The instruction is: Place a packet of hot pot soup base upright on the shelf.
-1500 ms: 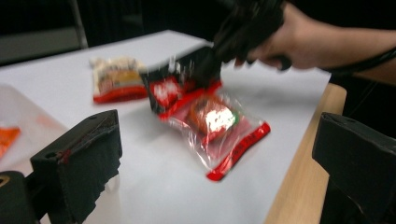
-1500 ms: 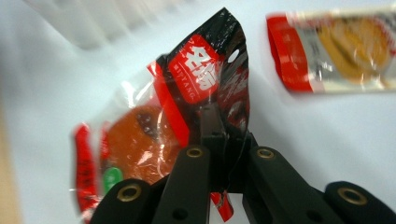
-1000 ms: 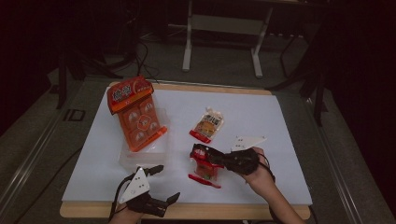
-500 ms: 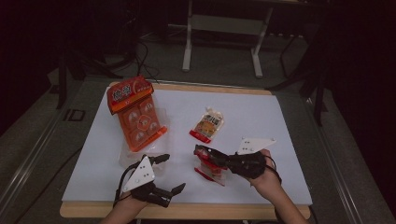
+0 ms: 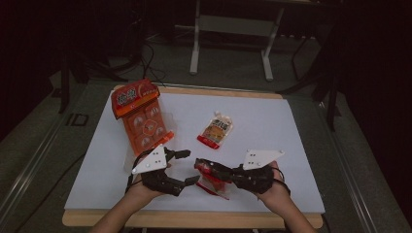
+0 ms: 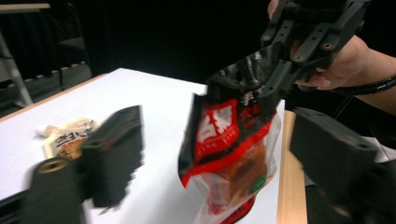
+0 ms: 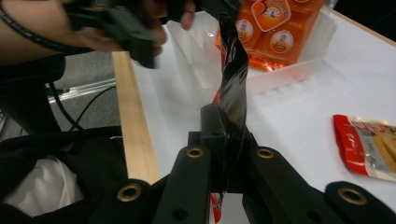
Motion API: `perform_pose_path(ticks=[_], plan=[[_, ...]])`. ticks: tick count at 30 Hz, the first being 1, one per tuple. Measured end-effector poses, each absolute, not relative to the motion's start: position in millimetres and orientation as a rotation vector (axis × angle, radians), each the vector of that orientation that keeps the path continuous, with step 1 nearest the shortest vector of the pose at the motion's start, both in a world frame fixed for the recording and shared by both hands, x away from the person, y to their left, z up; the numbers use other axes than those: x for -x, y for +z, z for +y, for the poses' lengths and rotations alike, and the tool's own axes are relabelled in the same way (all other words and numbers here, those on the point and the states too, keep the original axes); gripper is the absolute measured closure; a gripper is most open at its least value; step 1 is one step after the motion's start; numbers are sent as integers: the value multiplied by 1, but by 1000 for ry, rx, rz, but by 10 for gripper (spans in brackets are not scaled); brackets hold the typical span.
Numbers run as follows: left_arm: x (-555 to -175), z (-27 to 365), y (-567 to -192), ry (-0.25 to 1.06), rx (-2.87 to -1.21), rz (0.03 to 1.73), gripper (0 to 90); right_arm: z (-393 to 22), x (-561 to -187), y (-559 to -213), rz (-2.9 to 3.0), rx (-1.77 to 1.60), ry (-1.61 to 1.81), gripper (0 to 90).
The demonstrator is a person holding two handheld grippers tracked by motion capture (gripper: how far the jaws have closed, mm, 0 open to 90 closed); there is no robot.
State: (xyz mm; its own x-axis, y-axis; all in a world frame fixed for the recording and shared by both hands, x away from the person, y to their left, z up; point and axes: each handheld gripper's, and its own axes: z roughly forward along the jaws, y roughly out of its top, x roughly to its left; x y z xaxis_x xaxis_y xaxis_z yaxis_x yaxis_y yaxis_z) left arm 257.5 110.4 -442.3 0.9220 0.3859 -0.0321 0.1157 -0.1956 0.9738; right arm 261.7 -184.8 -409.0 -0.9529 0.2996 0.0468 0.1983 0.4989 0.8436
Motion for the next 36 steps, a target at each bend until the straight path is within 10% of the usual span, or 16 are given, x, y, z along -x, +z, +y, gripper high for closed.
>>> perform_pose_path(ticks=[16, 36], plan=[[-265, 110, -442, 225, -1812, 284, 857, -180, -259, -408, 2650, -403, 1466, 900], [-269, 117, -425, 276, -1775, 280, 883, -186, -262, -402, 2595, -441, 1483, 831]])
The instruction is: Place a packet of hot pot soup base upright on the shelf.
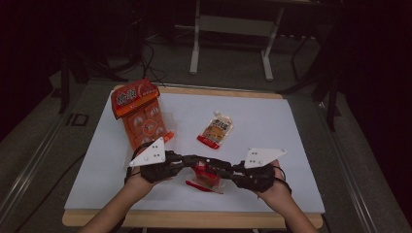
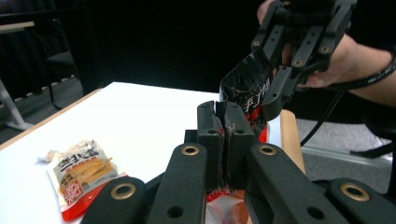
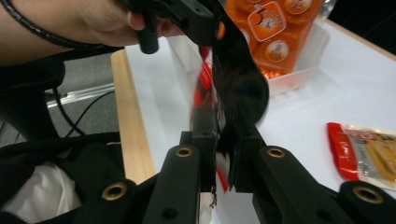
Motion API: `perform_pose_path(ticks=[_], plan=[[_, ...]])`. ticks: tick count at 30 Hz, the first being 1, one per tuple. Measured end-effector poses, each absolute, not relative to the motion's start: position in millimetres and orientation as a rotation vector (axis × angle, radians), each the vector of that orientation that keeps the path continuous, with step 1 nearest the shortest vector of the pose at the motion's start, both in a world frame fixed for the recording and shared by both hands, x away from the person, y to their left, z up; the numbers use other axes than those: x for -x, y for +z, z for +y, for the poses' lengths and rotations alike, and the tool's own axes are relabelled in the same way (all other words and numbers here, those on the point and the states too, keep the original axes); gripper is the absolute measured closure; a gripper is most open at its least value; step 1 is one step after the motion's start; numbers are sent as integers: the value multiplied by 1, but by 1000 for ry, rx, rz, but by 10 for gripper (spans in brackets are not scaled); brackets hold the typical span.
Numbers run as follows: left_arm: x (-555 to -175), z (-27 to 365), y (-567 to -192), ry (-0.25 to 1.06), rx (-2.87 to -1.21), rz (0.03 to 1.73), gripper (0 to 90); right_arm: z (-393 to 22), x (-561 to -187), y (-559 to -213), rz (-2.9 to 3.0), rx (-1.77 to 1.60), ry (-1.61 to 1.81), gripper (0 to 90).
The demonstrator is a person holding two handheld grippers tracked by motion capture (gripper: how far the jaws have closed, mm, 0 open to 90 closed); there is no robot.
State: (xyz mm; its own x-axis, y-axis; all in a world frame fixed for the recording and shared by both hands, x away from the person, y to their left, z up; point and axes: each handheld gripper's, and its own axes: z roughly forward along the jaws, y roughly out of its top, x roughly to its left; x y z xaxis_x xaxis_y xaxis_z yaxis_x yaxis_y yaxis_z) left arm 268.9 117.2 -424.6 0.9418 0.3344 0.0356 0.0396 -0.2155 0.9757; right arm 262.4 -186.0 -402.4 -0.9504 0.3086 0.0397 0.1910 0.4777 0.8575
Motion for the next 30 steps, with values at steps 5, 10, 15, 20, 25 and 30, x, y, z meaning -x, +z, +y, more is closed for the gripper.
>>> perform_pose_path(ticks=[5, 10, 15, 20, 25, 30], plan=[[-269, 124, -419, 303, -1765, 289, 883, -191, -264, -399, 2568, -452, 1484, 785], [-271, 136, -412, 335, -1735, 324, 882, -195, -264, -398, 2538, -459, 1490, 719], [-271, 144, -407, 370, -1733, 325, 882, -197, -265, -398, 2498, -469, 1503, 587], [-275, 162, -403, 405, -1722, 372, 881, -201, -266, -400, 2392, -529, 1520, 259], [-276, 179, -402, 449, -1722, 402, 880, -205, -268, -403, 2370, -552, 1538, 153], [-279, 196, -401, 484, -1716, 432, 879, -210, -272, -407, 2348, -575, 1530, 131]])
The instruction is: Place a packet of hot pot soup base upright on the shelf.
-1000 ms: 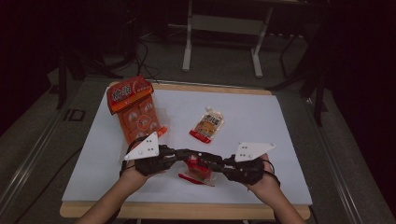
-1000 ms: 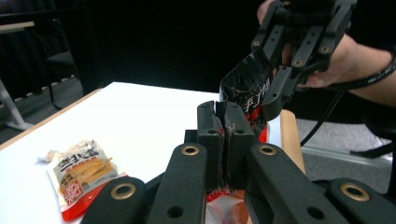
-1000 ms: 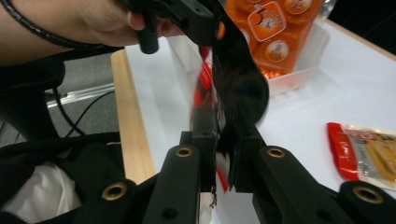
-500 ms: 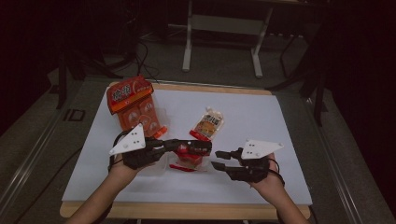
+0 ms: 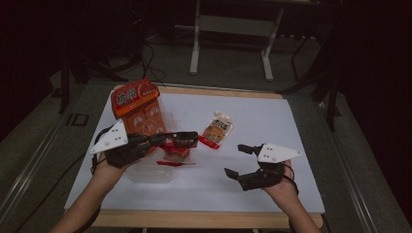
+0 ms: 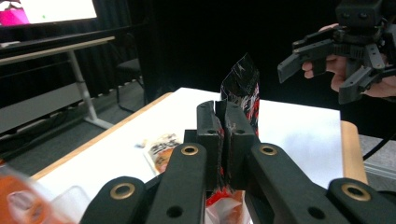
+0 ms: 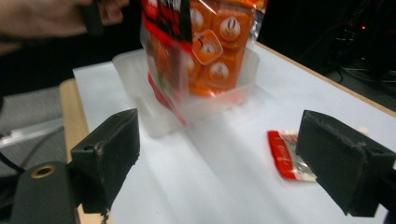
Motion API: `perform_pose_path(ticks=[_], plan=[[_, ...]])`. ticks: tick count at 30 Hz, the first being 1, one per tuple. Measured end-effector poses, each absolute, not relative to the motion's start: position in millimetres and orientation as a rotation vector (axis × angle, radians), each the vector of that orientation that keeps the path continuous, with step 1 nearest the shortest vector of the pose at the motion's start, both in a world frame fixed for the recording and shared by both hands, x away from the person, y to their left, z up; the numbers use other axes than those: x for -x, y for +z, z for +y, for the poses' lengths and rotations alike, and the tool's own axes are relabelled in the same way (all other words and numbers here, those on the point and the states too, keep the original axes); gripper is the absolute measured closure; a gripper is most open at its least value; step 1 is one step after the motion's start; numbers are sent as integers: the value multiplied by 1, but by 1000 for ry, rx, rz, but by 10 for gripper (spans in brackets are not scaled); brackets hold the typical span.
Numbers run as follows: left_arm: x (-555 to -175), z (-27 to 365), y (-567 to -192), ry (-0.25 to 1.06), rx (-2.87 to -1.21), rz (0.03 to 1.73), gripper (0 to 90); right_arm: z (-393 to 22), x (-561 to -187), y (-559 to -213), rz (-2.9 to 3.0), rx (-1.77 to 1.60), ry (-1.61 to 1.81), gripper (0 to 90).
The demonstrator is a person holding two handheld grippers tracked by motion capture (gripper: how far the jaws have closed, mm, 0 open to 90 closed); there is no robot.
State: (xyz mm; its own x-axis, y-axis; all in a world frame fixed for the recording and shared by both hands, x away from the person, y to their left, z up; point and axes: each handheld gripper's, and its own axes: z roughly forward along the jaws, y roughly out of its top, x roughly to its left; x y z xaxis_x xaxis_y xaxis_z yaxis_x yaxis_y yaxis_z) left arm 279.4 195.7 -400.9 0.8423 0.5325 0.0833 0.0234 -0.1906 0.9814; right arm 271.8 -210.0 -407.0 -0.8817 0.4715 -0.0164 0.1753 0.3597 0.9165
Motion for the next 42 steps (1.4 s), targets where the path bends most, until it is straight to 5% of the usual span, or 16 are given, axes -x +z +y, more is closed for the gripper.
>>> perform_pose_path(ticks=[42], plan=[[-282, 248, -440, 633, -1724, 558, 875, -219, -278, -426, 2419, -582, 1491, 144]])
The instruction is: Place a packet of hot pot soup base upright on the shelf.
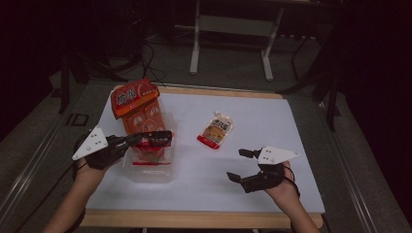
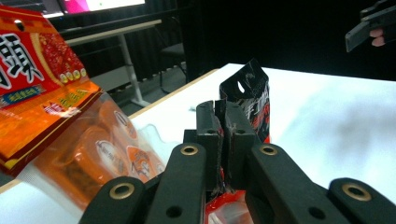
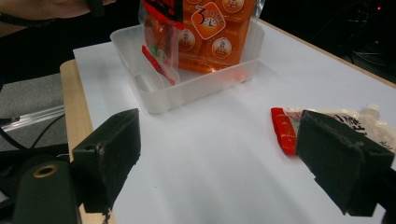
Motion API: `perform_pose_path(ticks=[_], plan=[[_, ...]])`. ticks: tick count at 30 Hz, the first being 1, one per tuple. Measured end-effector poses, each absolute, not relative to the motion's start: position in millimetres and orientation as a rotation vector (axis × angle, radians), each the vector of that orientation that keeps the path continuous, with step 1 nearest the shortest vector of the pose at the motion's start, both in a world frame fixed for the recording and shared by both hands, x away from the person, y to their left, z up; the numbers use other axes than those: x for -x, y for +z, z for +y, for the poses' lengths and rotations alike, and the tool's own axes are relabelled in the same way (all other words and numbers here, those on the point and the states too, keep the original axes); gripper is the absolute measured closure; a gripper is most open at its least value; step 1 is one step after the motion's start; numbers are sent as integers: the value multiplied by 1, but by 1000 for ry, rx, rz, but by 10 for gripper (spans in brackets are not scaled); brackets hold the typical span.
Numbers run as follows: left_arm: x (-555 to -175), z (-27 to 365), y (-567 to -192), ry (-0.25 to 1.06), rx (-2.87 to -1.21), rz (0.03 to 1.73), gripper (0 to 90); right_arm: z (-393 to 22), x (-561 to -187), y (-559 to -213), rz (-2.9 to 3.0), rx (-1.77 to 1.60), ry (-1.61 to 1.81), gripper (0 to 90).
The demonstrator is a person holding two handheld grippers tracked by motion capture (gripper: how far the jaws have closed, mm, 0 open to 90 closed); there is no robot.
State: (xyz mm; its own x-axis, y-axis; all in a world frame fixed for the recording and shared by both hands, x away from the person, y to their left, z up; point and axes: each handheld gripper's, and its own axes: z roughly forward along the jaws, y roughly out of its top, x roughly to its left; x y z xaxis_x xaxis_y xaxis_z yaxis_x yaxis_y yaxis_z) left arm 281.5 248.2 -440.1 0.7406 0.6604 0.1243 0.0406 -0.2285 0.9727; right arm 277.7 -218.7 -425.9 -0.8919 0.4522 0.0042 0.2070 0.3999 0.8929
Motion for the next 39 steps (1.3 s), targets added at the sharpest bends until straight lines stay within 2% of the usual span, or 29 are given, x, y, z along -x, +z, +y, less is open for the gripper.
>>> perform_pose_path(ticks=[18, 23, 27, 28, 29, 30, 33, 34, 37, 39], plan=[[-278, 252, -474, 523, -1743, 640, 861, -219, -278, -427, 2417, -581, 1508, 145], [-276, 259, -478, 484, -1721, 659, 826, -219, -279, -427, 2417, -574, 1491, 149], [-274, 259, -476, 484, -1712, 661, 763, -220, -280, -427, 2410, -575, 1491, 149], [-273, 258, -474, 495, -1696, 671, 707, -219, -280, -427, 2409, -576, 1494, 149], [-273, 258, -472, 495, -1686, 675, 602, -219, -279, -426, 2409, -575, 1498, 149], [-272, 257, -470, 480, -1668, 665, 596, -219, -279, -426, 2410, -572, 1495, 149], [-271, 254, -466, 472, -1664, 658, 462, -219, -279, -425, 2409, -571, 1495, 149], [-269, 249, -461, 489, -1682, 636, 462, -219, -279, -425, 2408, -572, 1496, 149], [-269, 243, -456, 460, -1703, 626, 297, -221, -280, -425, 2412, -577, 1509, 153], [-267, 238, -453, 465, -1704, 626, 261, -221, -281, -425, 2415, -587, 1512, 167]])
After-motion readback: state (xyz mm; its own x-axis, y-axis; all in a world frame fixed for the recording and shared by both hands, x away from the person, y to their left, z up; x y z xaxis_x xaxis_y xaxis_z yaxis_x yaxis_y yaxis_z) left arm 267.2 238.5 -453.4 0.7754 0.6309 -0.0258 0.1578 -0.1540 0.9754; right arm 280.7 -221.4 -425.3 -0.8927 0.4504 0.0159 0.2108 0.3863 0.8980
